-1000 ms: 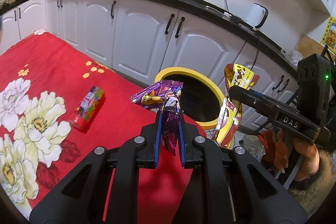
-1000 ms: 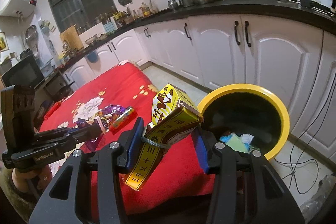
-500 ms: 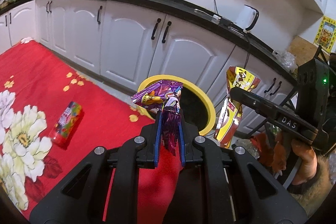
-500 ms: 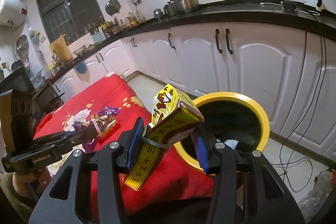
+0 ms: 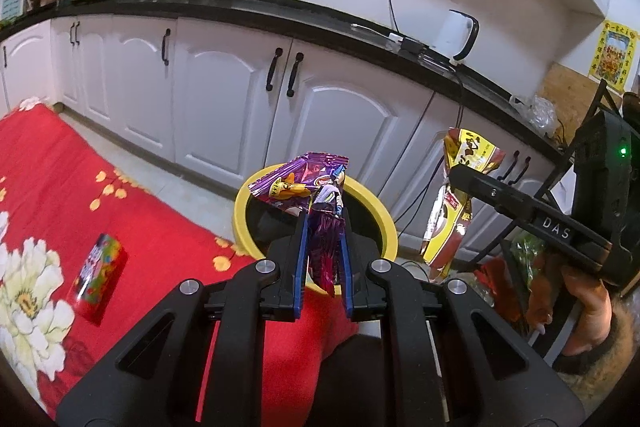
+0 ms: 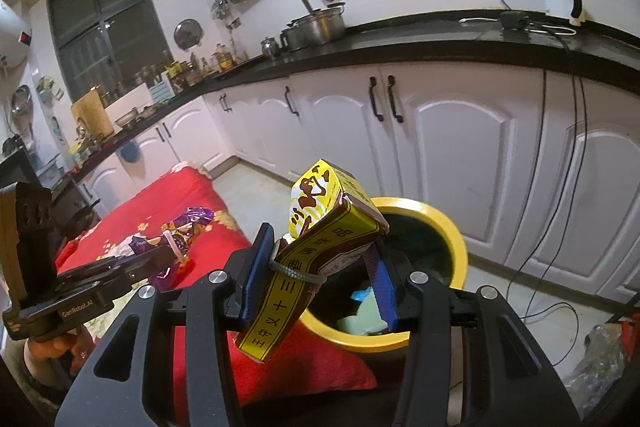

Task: Collect trash
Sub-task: 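Carry the purple wrapper with the left gripper while the right gripper carries the yellow wrapper to the bin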

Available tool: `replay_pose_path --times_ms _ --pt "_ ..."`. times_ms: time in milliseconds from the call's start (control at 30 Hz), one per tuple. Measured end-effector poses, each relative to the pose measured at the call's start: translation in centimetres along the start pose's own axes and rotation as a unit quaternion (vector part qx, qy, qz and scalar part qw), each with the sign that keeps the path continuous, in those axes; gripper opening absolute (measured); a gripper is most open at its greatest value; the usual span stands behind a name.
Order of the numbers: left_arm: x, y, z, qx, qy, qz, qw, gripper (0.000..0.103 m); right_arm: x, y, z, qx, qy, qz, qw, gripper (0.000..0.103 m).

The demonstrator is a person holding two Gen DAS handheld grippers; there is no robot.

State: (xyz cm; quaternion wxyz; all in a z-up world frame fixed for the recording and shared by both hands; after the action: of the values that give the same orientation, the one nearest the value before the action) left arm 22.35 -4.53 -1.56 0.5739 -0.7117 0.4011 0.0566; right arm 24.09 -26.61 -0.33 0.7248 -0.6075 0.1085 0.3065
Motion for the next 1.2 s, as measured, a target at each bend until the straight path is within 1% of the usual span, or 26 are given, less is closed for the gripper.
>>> replay_pose_path --times_ms 400,667,967,1200 --pt "2.4 -1.1 -0.9 0.01 0.001 -0.01 0.9999 0.009 -0.2 -0.7 -2.2 0.002 0.028 -0.013 1.0 0.044" --pt "4.4 -1.7 -0.9 0.013 -0.004 -0.009 0.9999 0.009 0.8 -1.3 -3.6 0.002 0.045 -0.014 0.999 0.044" --pt "7.9 -1.8 -0.2 0.01 -0.009 0.013 0.9998 0.009 3.5 -1.4 -5.1 0.003 0.061 0.003 0.998 0.044" --pt "10.8 -1.3 0.5 0.001 -0.009 0.039 0.9992 0.009 6.3 -0.7 -6.2 0.003 0.07 0.029 0.997 0.044"
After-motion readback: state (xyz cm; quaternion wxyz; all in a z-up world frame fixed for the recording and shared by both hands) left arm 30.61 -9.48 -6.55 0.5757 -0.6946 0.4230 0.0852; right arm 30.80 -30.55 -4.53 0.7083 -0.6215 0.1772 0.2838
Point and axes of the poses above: each gripper's, at about its wrist camera, not at the fingertips, and x roughly the way its jaws point, z to its left, y to its underside, the point moved 2 cm from there along x, roughly the way its jaws point, and after that the axes turned 7 degrees about y, right-handed, at the moved point
